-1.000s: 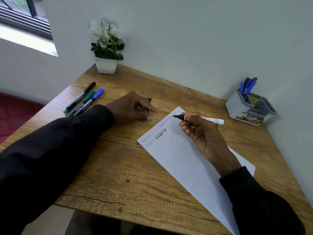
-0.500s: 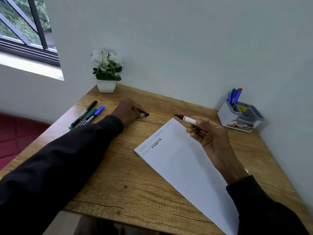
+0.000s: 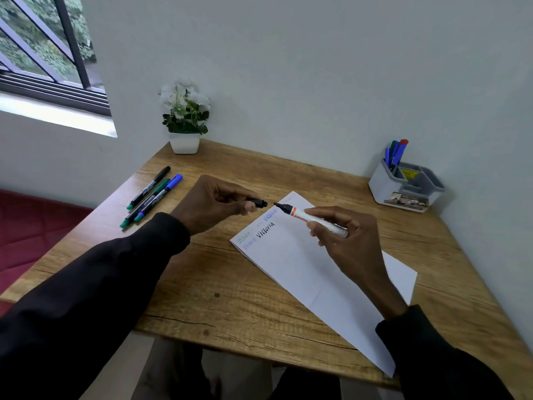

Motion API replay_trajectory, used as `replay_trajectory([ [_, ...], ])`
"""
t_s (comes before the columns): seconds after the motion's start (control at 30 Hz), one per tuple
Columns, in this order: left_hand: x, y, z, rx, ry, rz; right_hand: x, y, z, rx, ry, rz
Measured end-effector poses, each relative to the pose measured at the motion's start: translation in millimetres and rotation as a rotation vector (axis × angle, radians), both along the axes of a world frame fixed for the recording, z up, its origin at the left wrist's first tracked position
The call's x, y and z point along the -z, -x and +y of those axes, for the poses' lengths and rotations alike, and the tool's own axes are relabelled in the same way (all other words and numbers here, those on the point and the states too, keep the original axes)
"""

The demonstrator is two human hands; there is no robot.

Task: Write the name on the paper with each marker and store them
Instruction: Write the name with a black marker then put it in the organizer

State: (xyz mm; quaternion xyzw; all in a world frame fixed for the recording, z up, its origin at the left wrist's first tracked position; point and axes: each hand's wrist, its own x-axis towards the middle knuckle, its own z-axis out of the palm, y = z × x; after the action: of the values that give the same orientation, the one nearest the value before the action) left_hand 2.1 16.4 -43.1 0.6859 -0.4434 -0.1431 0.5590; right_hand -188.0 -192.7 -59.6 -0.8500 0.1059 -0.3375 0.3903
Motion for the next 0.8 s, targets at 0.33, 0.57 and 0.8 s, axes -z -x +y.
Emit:
replay_trajectory([
  [0.33, -6, 14, -6, 0.031, -0.007, -0.056, -4, -1, 10, -0.048, 0.116, -0.038],
  [0.57, -13, 20, -16, 0.028, 0.013, -0.140, -12, 1, 2, -0.010, 0.171, -0.055],
  [0.8, -17, 21, -23, 0.018, -0.011, -0.263, -16, -1, 6, -0.008, 0.242, -0.119],
])
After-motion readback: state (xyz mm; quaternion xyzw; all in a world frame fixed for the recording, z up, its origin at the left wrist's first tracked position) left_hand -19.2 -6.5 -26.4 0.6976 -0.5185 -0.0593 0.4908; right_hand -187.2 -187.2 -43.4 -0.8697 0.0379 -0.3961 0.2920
